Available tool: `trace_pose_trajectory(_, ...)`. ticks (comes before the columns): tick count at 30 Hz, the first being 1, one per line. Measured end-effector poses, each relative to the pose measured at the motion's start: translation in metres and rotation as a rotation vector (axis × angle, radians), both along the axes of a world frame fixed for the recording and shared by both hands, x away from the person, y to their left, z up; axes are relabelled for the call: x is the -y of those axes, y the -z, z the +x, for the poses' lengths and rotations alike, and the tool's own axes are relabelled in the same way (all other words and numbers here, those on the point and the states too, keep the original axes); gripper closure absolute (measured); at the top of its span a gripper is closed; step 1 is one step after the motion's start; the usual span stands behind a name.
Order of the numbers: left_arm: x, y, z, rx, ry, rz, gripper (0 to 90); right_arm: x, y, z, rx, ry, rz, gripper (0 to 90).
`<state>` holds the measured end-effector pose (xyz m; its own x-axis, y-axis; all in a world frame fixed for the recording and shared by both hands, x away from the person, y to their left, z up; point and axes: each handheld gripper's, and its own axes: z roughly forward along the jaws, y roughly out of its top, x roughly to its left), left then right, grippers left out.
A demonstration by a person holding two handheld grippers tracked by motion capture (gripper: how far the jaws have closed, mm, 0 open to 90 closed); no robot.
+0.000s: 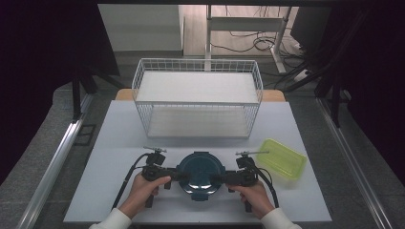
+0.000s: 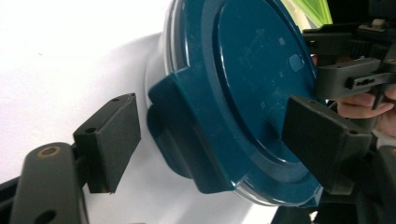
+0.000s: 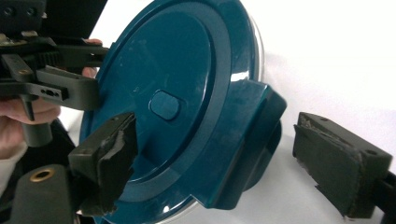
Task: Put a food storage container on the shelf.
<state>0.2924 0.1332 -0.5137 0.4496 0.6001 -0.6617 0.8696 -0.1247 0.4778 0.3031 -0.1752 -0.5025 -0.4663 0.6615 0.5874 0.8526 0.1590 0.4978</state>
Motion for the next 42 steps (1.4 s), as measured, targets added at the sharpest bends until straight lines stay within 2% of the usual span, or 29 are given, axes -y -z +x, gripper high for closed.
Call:
trace_pose_trajectory(3, 0.003, 0.000, -0.001, -0.018, 0.001, -0.001, 23.2, 0.000, 0.002, 0.000, -0.030, 0.003, 0.041, 23.3)
trace_pose_trajectory(5, 0.003, -0.001, -0.001, -0.030, -0.007, 0.005, 23.3, -0.001, 0.003, -0.001, -0.058, 0.014, 0.056, 24.0)
trace_pose_trajectory(7, 0.003, -0.002, -0.001, -0.050, -0.034, -0.003, 24.7, 0.001, 0.004, -0.001, -0.076, 0.036, 0.071, 26.3)
trace_pose_trajectory(14, 0.001, -0.004, -0.005, -0.044, -0.044, -0.016, 29.5, 0.004, 0.003, -0.002, -0.111, 0.053, 0.105, 31.6)
trace_pose_trajectory(22, 0.000, -0.010, -0.015, -0.022, -0.051, -0.028, 35.0, 0.007, -0.002, -0.007, -0.092, 0.043, 0.110, 35.3)
trace_pose_trajectory(26, 0.001, -0.014, -0.020, -0.010, -0.060, -0.031, 37.7, 0.009, -0.004, -0.010, -0.100, 0.048, 0.116, 36.4)
trace_pose_trajectory(30, 0.003, -0.018, -0.024, 0.005, -0.063, -0.016, 38.8, 0.010, -0.006, -0.013, -0.103, 0.065, 0.122, 37.3)
trace_pose_trajectory(37, 0.004, -0.021, -0.026, 0.017, -0.067, -0.009, 39.0, 0.009, -0.008, -0.016, -0.076, 0.054, 0.109, 37.4)
trace_pose_trajectory(42, 0.004, -0.026, -0.027, 0.045, -0.072, -0.006, 39.6, 0.009, -0.011, -0.015, -0.053, 0.052, 0.117, 37.3)
